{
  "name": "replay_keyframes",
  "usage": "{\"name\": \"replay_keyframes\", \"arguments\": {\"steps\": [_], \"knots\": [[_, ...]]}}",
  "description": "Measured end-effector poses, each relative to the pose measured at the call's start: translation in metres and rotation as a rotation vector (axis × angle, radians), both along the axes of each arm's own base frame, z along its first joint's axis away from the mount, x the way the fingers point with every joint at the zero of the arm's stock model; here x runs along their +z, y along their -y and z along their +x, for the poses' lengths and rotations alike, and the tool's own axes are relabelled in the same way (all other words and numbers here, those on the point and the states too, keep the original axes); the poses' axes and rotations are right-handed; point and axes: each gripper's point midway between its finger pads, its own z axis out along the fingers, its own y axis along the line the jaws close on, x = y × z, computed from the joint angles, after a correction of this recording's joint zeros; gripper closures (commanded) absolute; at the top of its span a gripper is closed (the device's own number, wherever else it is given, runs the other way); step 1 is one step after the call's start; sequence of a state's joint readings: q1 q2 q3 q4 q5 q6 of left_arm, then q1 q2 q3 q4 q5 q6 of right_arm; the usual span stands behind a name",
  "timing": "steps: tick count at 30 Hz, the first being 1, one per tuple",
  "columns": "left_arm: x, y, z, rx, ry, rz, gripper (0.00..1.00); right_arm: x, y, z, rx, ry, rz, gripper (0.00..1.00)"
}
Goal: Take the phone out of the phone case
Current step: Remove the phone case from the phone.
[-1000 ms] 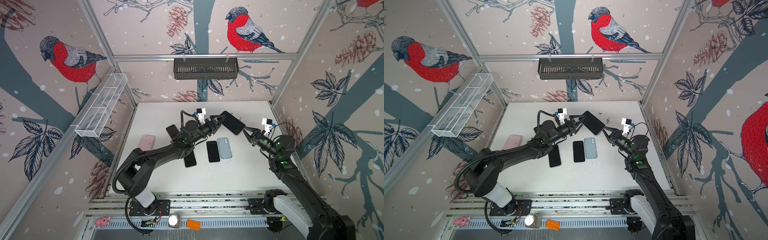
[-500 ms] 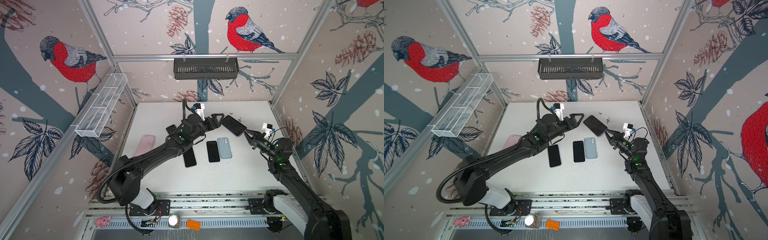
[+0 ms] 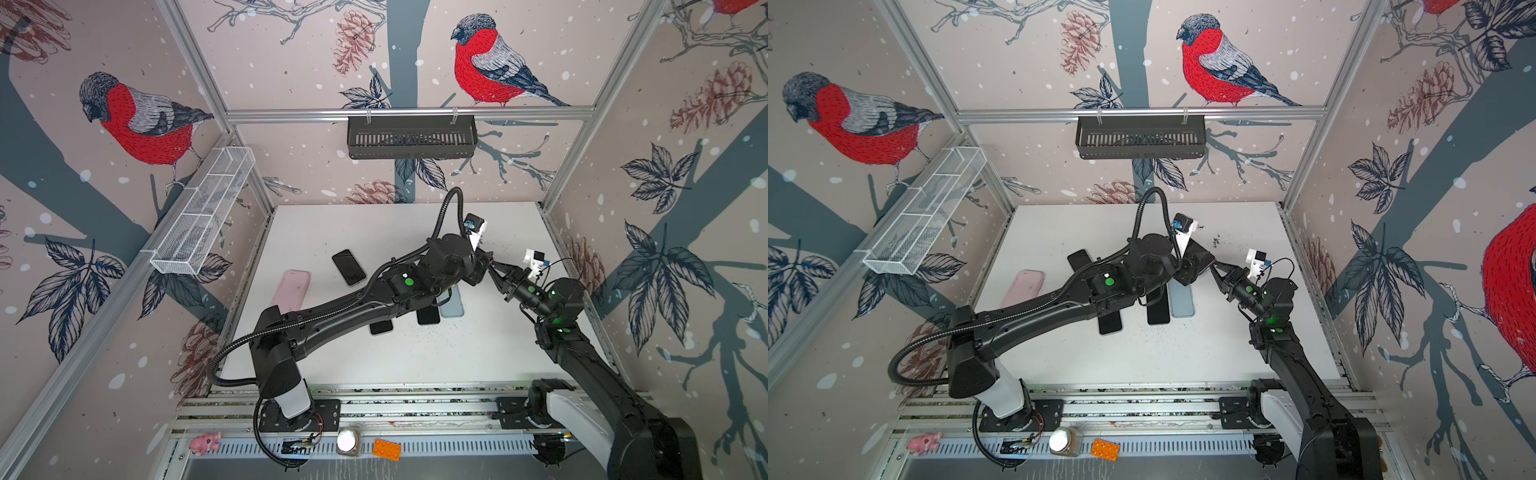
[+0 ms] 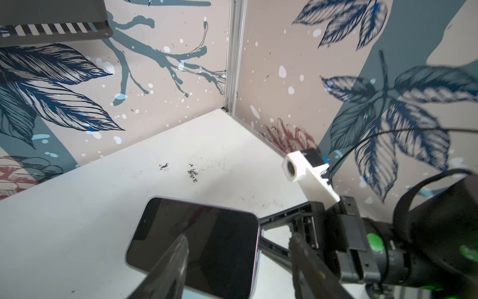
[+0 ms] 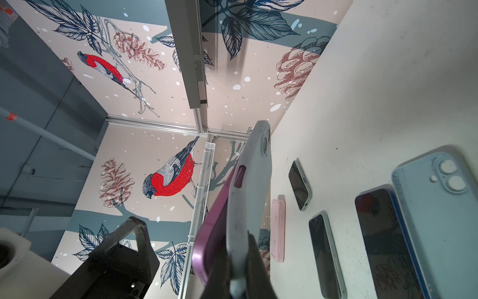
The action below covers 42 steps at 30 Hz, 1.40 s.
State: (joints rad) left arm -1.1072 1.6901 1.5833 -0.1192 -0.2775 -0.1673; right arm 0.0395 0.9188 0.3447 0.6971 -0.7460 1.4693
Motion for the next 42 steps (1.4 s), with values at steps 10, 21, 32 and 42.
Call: {"name": "replay_keyframes", "arguments": {"steps": [10,21,32,42], "knots": [[-0.026,0.02,-0.007,-0.018,0.091,0.197,0.43,0.001,0.0,-0.001,0.0,0.005,0.0,0.99],[-0.051,0.027,0.0,0.009,0.113,0.328,0.49,0.003,0.0,-0.002,0.0,0.013,-0.002,0.99],[-0.061,0.019,0.01,0.081,0.131,0.39,0.55,0.002,0.0,-0.002,-0.001,0.008,-0.003,0.99],[-0.068,0.013,0.017,0.136,0.159,0.437,0.64,0.0,0.002,-0.001,-0.012,0.0,-0.003,0.99]]}}
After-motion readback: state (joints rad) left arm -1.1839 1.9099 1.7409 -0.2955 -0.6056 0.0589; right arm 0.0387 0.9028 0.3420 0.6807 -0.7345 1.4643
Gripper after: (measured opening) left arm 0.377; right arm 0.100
